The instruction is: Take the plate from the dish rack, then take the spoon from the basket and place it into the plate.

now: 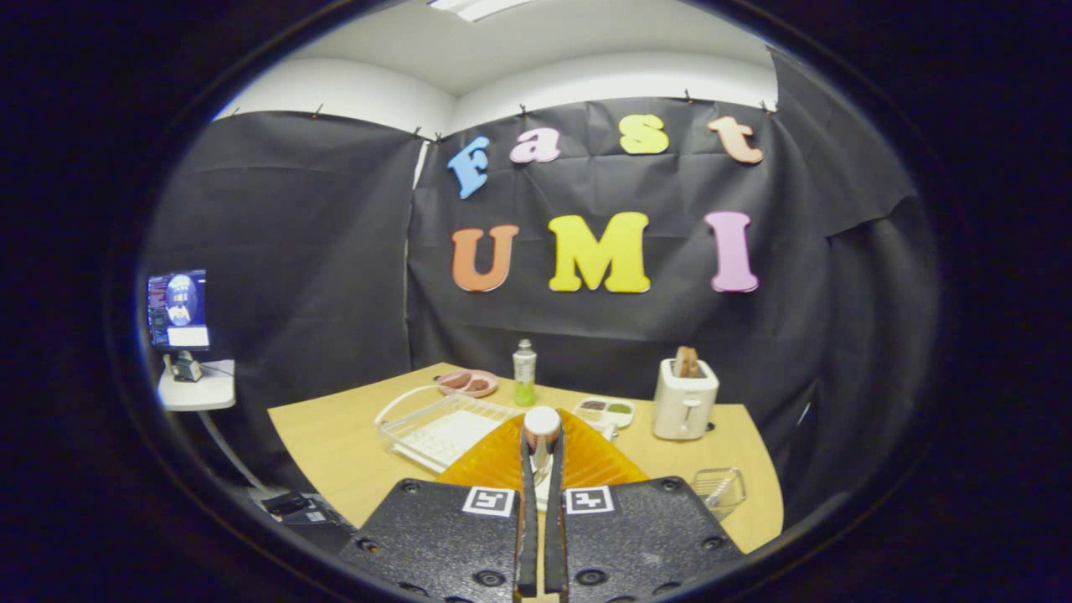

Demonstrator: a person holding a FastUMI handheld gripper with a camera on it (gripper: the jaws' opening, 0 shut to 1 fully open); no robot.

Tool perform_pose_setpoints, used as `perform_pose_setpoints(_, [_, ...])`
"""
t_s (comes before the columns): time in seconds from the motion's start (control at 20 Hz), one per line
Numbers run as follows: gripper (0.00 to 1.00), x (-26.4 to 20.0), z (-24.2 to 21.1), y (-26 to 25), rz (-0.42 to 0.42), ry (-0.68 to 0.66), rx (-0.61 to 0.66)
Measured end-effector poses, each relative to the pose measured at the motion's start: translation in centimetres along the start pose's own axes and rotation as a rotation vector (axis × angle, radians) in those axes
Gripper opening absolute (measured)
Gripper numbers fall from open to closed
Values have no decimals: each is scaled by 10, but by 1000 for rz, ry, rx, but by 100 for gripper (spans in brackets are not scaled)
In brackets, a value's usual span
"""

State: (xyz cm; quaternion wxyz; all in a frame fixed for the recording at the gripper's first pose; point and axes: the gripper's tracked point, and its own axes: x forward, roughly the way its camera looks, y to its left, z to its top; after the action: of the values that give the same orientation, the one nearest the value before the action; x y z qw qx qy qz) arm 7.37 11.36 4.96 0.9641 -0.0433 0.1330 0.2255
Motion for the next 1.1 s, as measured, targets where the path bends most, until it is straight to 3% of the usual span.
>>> perform_pose_setpoints(0.55, [9, 43, -92, 79, 232, 306, 33])
perform_pose_setpoints(0.95, [10, 64, -120, 86, 272, 367, 82])
perform_pose_setpoints(1.1, [18, 64, -117, 78, 248, 372, 66])
